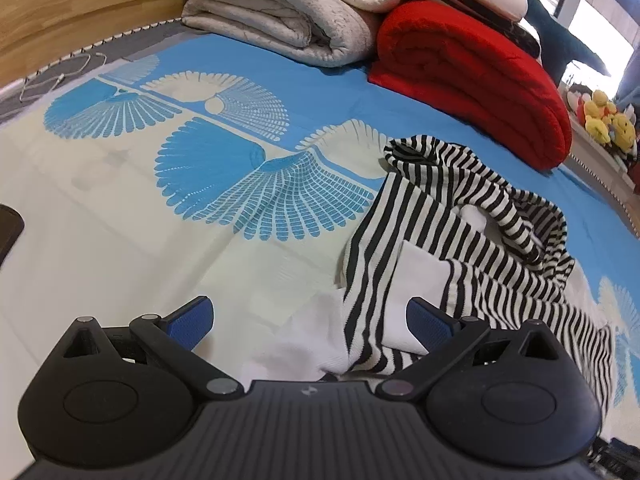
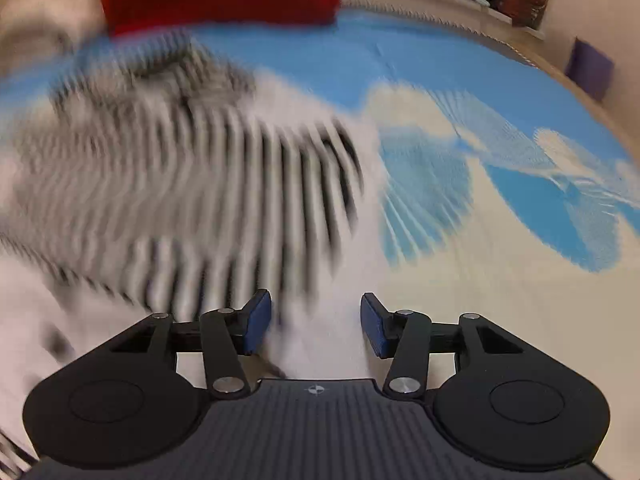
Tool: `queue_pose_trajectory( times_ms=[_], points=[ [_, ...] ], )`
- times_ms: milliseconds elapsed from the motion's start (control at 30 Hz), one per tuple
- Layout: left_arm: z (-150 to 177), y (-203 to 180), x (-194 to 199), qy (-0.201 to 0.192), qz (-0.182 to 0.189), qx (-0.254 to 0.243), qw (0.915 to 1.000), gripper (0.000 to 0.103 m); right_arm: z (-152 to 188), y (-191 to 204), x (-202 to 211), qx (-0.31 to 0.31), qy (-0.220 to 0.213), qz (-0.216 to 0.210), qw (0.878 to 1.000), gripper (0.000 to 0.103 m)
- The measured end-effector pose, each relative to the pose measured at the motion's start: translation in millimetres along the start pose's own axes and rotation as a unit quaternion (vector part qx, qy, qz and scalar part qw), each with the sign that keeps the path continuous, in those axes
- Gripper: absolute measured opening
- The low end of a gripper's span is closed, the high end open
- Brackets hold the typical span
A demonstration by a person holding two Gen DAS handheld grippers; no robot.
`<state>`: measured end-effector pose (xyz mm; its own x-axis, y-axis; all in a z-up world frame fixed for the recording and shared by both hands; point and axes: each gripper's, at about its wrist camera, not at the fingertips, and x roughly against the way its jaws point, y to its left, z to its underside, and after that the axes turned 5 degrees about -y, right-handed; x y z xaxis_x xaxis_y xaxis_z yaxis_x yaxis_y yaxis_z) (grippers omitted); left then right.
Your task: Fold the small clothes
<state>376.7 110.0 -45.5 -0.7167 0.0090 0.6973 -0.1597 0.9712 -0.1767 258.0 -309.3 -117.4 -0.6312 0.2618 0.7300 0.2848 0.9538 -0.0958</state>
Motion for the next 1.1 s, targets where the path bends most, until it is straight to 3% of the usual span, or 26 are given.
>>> queue_pose_trajectory(
  times_ms=[100,233,367,467,600,700,933,1100],
  points=[
    [1,0,5,-0.015,-0.012,-0.026,0.9995,0.103,-6,-19,5,-0.059,0.023,-0.002,0.998,0.068],
    [0,-1,17,-0.041,-0.017,-0.068,0.9967,0.103,-6,-30,51,-0.094,0.000,-0.041,0.995,0.064],
    [8,-7,42,-0.048,0.010,-0.118,0.9919,0.103,9,-34,122,-0.107,-0.051,-0.065,0.991,0.065],
    [29,-14,76,-0.051,0.039,-0.147,0.9871,0.103,31,-27,185,-0.105,-0.106,-0.059,0.987,0.073],
    [57,-24,121,-0.023,0.079,-0.156,0.9843,0.103,48,-17,233,-0.093,-0.129,-0.065,0.985,0.075],
    [80,-23,157,-0.012,0.089,-0.151,0.9844,0.103,51,-12,261,-0.081,-0.138,-0.082,0.984,0.075],
    [117,-13,229,-0.024,0.047,-0.156,0.9864,0.103,66,-3,314,-0.069,-0.163,-0.098,0.979,0.079],
    [124,-9,258,-0.027,0.055,-0.152,0.9865,0.103,78,3,333,-0.058,-0.169,-0.109,0.978,0.079]
  ],
)
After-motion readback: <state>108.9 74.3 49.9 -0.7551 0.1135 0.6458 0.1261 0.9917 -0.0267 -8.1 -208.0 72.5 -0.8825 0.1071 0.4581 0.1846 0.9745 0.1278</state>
